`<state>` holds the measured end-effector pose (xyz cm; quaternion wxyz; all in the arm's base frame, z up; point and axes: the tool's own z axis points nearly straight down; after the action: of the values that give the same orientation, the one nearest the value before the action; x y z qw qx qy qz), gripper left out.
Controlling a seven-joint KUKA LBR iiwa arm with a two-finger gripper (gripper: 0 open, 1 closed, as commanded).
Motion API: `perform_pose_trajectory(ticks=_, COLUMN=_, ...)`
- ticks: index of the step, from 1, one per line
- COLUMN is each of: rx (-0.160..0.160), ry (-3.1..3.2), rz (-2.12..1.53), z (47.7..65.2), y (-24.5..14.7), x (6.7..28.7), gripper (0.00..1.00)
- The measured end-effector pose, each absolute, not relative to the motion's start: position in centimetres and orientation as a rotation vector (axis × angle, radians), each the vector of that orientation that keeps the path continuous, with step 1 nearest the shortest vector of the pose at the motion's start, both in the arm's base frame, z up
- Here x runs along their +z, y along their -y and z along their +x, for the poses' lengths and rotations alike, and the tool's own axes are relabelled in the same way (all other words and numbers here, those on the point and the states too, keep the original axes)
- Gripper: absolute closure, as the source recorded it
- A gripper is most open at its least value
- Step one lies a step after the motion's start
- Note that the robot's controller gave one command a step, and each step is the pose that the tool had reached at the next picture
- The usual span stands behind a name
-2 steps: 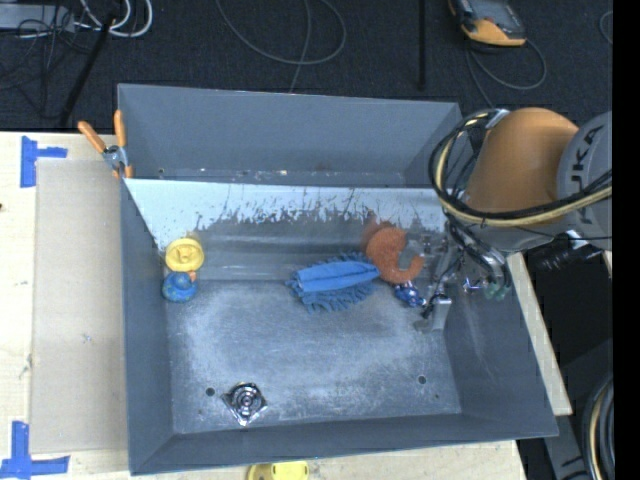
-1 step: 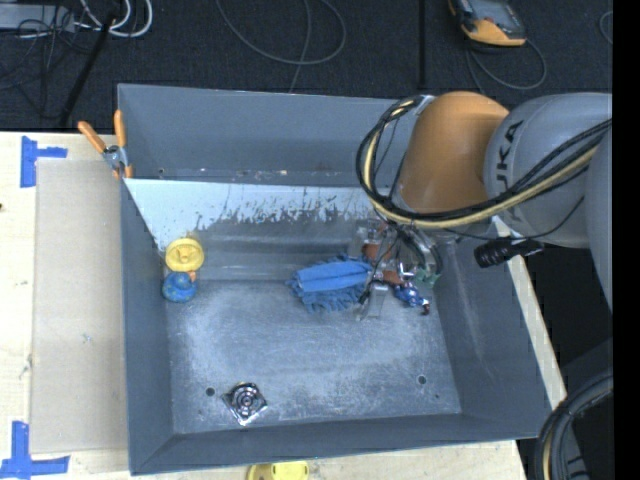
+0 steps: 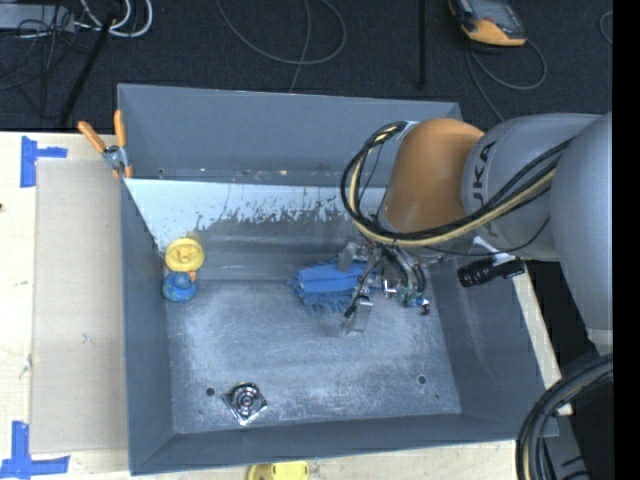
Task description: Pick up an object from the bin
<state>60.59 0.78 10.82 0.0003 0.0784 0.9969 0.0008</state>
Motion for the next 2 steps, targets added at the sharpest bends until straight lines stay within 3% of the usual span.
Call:
perform_pose_trajectory(ticks=1, rx=0.0, ry=-3.125, rz=0.264, z=62.3, y=-0.6, x=7.1, gripper=0.0)
perform_pose_trajectory(ticks=2, rx=0.0, ry=-3.126, rz=0.27, z=62.0, y=-2.1, x=7.1, gripper=1.0)
